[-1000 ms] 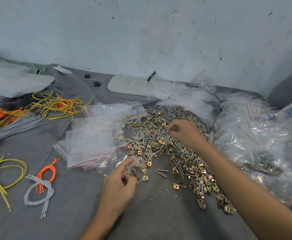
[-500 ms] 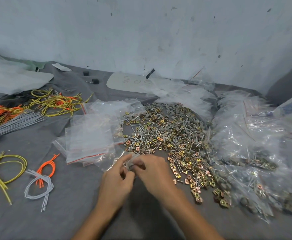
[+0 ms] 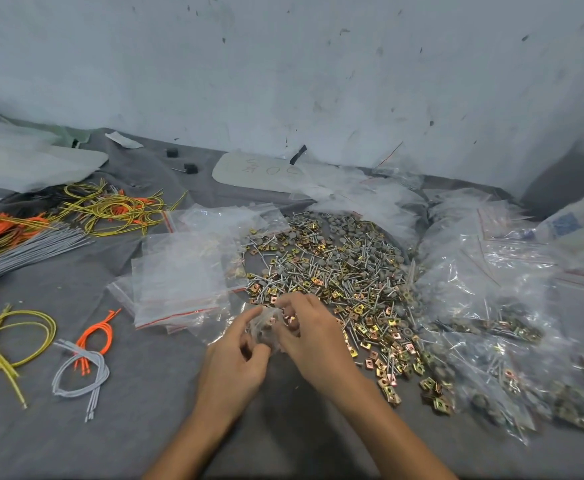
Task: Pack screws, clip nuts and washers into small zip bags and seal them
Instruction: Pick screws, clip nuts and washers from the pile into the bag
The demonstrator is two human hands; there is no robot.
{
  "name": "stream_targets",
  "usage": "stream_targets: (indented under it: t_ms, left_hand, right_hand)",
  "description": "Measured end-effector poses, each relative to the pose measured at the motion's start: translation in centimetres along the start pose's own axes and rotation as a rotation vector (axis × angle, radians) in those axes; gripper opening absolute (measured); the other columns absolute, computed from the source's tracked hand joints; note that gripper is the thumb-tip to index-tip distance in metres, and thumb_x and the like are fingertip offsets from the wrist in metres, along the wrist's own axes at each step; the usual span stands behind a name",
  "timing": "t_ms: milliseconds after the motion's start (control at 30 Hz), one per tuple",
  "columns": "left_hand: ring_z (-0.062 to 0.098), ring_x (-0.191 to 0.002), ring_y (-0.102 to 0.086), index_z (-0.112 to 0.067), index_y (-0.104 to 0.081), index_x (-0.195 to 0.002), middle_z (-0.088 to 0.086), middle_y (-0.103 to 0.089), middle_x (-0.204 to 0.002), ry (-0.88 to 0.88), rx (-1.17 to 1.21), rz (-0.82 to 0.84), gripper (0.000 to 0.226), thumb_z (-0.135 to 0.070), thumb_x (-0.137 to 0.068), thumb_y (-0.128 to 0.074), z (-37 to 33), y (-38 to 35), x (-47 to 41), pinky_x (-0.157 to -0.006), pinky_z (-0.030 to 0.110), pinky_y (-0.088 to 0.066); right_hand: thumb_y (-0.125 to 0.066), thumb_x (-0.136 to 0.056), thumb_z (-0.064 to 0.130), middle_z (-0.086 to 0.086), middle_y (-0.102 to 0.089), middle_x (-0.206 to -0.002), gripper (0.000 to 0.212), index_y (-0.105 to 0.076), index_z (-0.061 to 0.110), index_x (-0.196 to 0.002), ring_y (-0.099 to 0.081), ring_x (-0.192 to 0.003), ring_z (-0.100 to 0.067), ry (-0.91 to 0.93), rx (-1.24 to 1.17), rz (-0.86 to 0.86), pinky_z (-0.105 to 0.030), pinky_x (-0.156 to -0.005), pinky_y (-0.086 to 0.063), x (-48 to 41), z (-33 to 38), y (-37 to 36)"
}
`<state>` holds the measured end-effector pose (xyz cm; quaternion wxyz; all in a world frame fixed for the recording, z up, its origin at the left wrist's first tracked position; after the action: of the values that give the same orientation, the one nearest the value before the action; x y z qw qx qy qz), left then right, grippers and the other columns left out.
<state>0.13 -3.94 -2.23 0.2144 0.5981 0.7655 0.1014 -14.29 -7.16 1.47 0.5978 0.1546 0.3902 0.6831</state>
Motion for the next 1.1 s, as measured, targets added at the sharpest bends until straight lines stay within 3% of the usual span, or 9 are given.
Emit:
stream_targets:
  t_ms: [100, 200, 300, 400, 500, 633, 900, 1000, 1100]
  left_hand:
    - [0.01, -0.062, -0.057, -0.047, -0.051, -0.132, -0.01, -0.06, -0.063, -0.026, -0.093, 0.028, 0.062, -0.035, -0.071, -0.05, -0.6, -0.1, 0.4, -0.064, 0.034, -0.05]
    - [0.022, -0.075, -0.066, -0.051, -0.038, -0.136, -0.008, -0.064, -0.071, -0.04, -0.238, 0.047, 0.063, -0.052, -0.074, -0.048, -1.2, -0.3, 1.0, -0.07, 0.042, -0.054]
    - [0.027, -0.088, -0.069, -0.047, -0.034, -0.13, -0.007, -0.07, -0.091, -0.021, -0.383, 0.037, 0.069, -0.07, -0.067, -0.054, -0.7, 0.3, 2.3, -0.072, 0.041, -0.055]
    - [0.019, -0.089, -0.066, -0.039, -0.05, -0.108, -0.014, -0.063, -0.093, -0.105, -0.442, 0.005, 0.038, -0.056, -0.079, -0.067, -1.0, 1.3, 3.3, -0.068, 0.037, -0.052]
    - [0.018, -0.084, -0.064, -0.029, -0.065, -0.092, -0.013, -0.062, -0.087, -0.219, -0.441, -0.112, 0.013, -0.038, -0.088, -0.073, -2.9, 3.3, 3.4, -0.064, 0.038, -0.053]
    - [0.012, -0.085, -0.061, -0.028, -0.069, -0.096, -0.016, -0.063, -0.091, -0.332, -0.396, -0.192, 0.007, -0.034, -0.093, -0.069, -6.3, 6.4, 2.4, -0.072, 0.034, -0.051]
    - [0.002, -0.069, -0.056, -0.037, -0.069, -0.102, -0.019, -0.065, -0.085, -0.414, -0.154, -0.197, 0.015, -0.037, -0.088, -0.067, -12.1, 9.8, 2.7, -0.065, 0.019, -0.044]
    - [0.003, -0.064, -0.056, -0.042, -0.068, -0.1, -0.019, -0.067, -0.086, -0.375, -0.009, -0.212, 0.013, -0.041, -0.087, -0.068, -13.1, 10.4, 3.1, -0.057, 0.012, -0.04]
    - [0.005, -0.067, -0.056, -0.039, -0.072, -0.092, -0.012, -0.069, -0.086, -0.351, 0.11, -0.171, 0.007, -0.04, -0.086, -0.072, -13.5, 10.3, 3.3, -0.055, 0.017, -0.043]
  right_hand:
    - [-0.066, -0.091, 0.027, 0.007, -0.066, -0.109, 0.036, -0.058, 0.04, -0.124, -0.064, -0.094, -0.018, -0.084, 0.02, 0.137, -0.035, -0.086, -0.052, -0.8, -1.1, -1.3]
    - [-0.057, -0.092, 0.022, 0.009, -0.071, -0.083, 0.024, -0.065, 0.036, -0.109, -0.064, -0.077, -0.013, -0.173, -0.03, 0.092, -0.029, -0.072, -0.05, -1.0, -2.2, -1.4]
    - [-0.051, -0.085, 0.035, 0.019, -0.069, -0.073, 0.024, -0.064, 0.046, -0.101, -0.062, -0.066, -0.001, -0.203, -0.089, 0.089, -0.026, -0.06, -0.048, -1.1, -2.4, -1.4]
    - [-0.047, -0.078, 0.042, 0.008, -0.069, -0.068, 0.028, -0.064, 0.054, -0.097, -0.062, -0.056, -0.011, -0.246, -0.172, 0.138, -0.034, -0.057, -0.053, -1.1, -2.4, -1.5]
    - [-0.052, -0.084, 0.027, 0.001, -0.067, -0.062, 0.028, -0.069, 0.044, -0.098, -0.06, -0.051, -0.014, -0.297, -0.338, 0.163, -0.031, -0.047, -0.048, -1.1, -1.9, -1.3]
    - [-0.058, -0.089, 0.005, -0.006, -0.068, -0.065, 0.023, -0.075, 0.02, -0.094, -0.057, -0.05, -0.016, -0.321, -0.669, 0.18, -0.024, -0.039, -0.043, -1.6, 0.5, 0.5]
    - [-0.068, -0.089, 0.008, -0.013, -0.069, -0.077, 0.021, -0.073, -0.001, -0.107, -0.064, -0.061, -0.015, -0.376, -1.163, 0.202, -0.02, -0.046, -0.049, 0.4, 5.0, 5.9]
    - [-0.073, -0.079, 0.026, -0.009, -0.069, -0.078, 0.037, -0.075, 0.004, -0.108, -0.062, -0.061, -0.014, -0.322, -1.164, 0.194, -0.02, -0.048, -0.049, 2.0, 5.6, 8.0]
    - [-0.076, -0.083, 0.042, 0.008, -0.061, -0.078, 0.029, -0.076, 0.027, -0.107, -0.053, -0.066, -0.011, -0.153, -0.767, 0.056, -0.025, -0.057, -0.046, 3.1, 5.9, 11.1]
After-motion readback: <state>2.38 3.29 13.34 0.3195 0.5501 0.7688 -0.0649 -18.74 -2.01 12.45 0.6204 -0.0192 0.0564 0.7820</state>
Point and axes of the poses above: each hand's wrist, its own x-axis away from the middle knuckle, its own y-axis out of the back of the hand, z = x × y, the point moved 9 cm from there along -x, towards the middle knuckle
